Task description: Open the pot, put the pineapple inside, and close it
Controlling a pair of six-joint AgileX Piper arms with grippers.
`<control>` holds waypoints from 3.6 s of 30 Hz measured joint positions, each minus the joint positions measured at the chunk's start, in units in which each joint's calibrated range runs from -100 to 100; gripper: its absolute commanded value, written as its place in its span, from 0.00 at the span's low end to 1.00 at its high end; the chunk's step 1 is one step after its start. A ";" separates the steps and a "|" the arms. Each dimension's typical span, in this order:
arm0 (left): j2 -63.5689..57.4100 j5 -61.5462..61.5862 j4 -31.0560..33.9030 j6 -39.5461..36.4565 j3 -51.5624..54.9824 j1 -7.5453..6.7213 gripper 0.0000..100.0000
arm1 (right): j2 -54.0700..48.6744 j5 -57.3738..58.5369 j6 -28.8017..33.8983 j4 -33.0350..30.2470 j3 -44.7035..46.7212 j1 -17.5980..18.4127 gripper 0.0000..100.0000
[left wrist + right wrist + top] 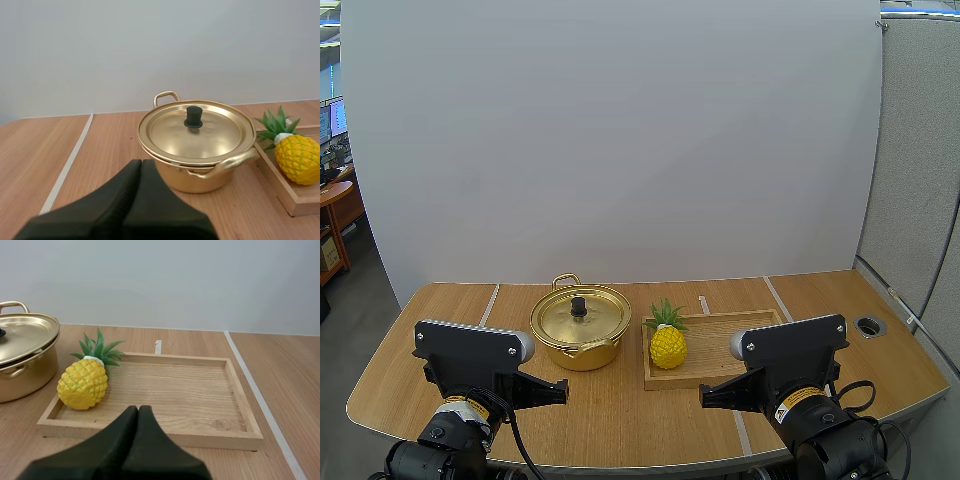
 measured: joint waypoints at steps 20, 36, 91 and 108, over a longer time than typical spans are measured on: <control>0.00 0.00 0.00 0.00 0.00 0.00 0.00 | 0.00 0.00 0.00 0.00 0.00 0.00 0.00; 0.00 -1.56 0.00 0.45 0.00 0.00 0.00 | 0.00 0.00 0.00 0.00 0.00 0.00 0.00; 26.26 57.65 -2.48 5.89 -54.97 0.00 0.00 | 24.06 68.46 -7.59 14.15 -51.04 -0.02 0.00; 42.52 53.65 -7.85 12.34 -54.97 0.00 0.21 | 43.02 68.41 -10.05 14.25 -51.04 -0.02 0.04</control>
